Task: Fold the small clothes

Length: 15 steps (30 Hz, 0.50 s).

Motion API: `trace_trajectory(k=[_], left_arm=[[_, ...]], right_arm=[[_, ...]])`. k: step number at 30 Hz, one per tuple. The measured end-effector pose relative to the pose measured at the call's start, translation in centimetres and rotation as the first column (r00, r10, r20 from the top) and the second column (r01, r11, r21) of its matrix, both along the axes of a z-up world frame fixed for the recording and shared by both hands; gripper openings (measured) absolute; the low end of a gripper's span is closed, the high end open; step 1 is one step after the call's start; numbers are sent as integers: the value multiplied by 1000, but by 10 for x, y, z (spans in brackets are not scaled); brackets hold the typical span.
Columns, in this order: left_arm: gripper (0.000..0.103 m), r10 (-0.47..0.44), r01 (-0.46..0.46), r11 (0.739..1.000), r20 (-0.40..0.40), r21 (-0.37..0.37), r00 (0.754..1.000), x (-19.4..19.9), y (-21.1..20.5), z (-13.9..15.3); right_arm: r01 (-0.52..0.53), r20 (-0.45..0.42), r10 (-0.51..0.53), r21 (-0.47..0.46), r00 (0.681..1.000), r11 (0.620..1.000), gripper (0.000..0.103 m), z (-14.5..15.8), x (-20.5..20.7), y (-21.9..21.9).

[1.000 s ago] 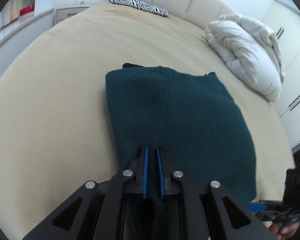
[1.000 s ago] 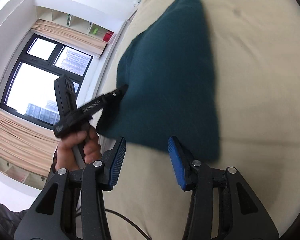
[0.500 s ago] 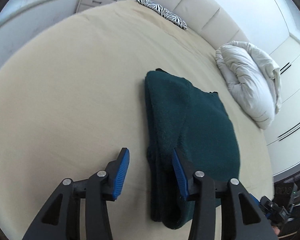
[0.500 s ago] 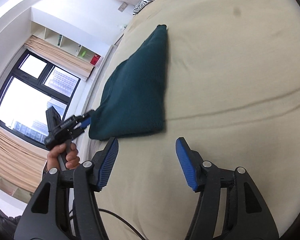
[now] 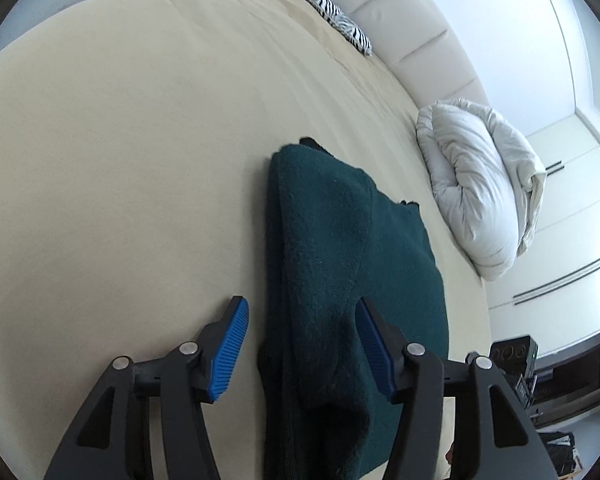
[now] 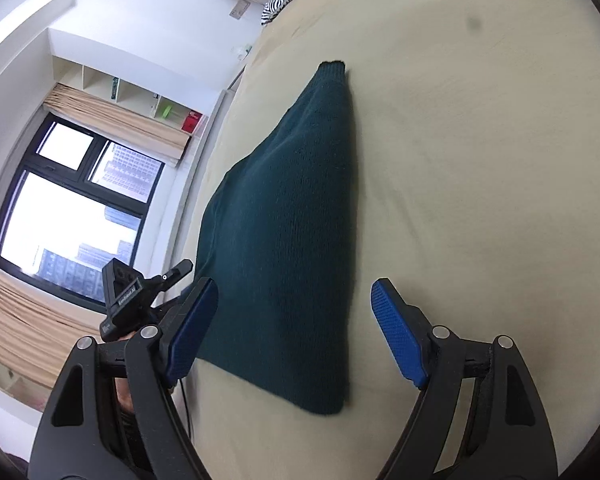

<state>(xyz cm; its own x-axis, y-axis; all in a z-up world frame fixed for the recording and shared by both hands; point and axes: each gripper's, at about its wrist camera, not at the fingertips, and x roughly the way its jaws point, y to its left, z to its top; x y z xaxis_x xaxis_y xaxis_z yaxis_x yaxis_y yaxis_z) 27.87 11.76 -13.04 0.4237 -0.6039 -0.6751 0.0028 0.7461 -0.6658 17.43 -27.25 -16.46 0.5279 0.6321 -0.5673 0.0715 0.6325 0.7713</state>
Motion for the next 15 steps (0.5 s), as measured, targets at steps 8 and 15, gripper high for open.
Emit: trace_trajectory(k=[8,15], left_arm=[[59,-92,93,996,-80,-1,993,35,-20,-9],[41,-121,126,990,-81,63,989,39,-38,-12]], right_arm=[[-47,-48,50,66,998,997,71,-17,35,16],[-39,-78,46,87,996,995,58,-25,51,23]])
